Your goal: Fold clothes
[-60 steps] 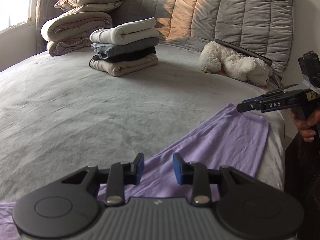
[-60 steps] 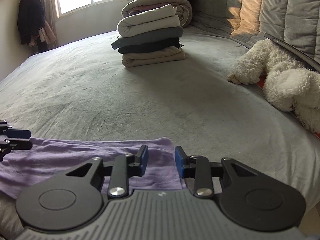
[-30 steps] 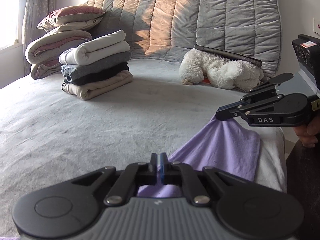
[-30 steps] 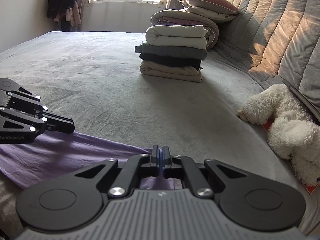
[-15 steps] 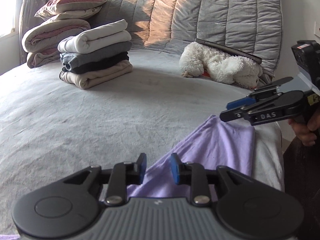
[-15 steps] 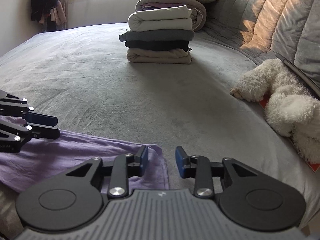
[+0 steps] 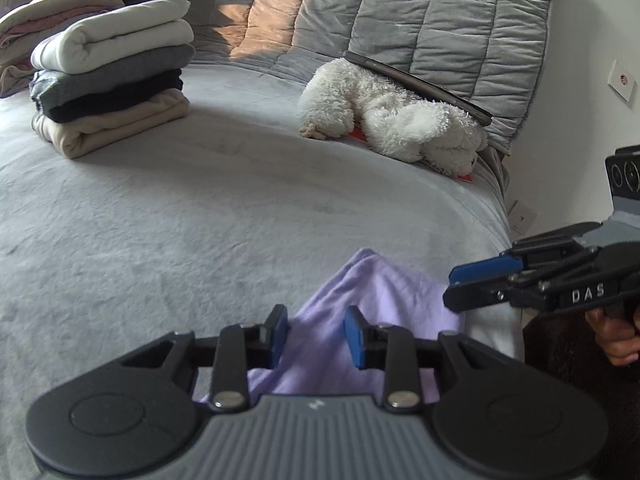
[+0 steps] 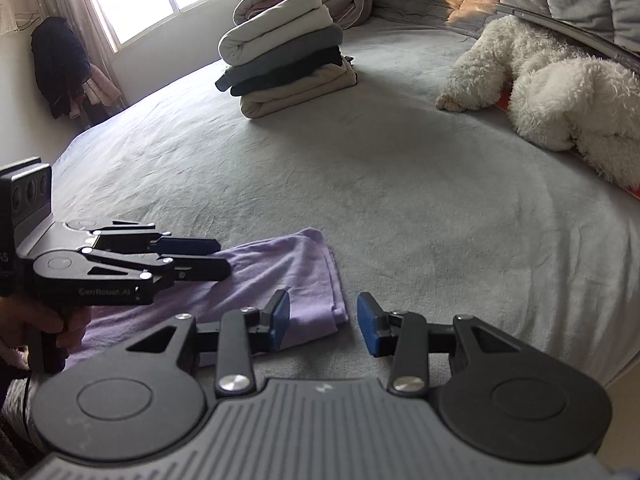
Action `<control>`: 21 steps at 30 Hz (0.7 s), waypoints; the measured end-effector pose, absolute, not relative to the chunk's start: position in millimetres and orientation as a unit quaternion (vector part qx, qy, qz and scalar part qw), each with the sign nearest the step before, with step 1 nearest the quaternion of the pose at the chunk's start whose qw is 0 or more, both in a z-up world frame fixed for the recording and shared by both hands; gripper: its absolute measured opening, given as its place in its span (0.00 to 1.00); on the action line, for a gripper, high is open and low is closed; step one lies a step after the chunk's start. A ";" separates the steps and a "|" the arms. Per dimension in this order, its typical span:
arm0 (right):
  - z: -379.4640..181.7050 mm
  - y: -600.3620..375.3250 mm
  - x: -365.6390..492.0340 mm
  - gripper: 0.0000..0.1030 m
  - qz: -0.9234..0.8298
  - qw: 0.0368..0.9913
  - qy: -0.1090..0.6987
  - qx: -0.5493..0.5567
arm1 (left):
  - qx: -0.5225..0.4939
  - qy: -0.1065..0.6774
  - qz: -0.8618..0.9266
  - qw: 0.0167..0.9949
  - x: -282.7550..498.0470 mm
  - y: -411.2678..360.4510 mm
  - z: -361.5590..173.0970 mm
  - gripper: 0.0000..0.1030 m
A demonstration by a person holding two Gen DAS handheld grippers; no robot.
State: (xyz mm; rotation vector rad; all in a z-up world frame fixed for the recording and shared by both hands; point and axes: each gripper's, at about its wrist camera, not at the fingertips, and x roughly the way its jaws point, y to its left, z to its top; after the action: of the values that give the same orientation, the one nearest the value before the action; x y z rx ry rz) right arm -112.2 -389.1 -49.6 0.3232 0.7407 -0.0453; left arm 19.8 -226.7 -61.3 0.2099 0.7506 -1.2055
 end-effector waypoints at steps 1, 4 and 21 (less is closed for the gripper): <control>-51.3 -387.8 -111.9 0.41 -0.021 0.920 0.360 0.155 | 0.095 0.348 -0.556 0.749 20.1 -232.9 -61.8 0.30; -56.7 -385.0 -112.4 0.36 -0.020 0.922 0.357 0.148 | 0.092 0.357 -0.567 0.736 20.5 -251.4 -63.3 0.30; -58.1 -388.5 -116.9 0.06 -0.029 0.927 0.351 0.127 | 0.092 0.316 -0.560 0.760 6.3 -274.8 -65.9 0.07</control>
State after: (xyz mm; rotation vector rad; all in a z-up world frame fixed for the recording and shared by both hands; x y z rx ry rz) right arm -116.9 -388.5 -58.1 0.2612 0.7188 -0.0594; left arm 6.3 -274.8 -65.9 0.2001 0.6870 -1.2200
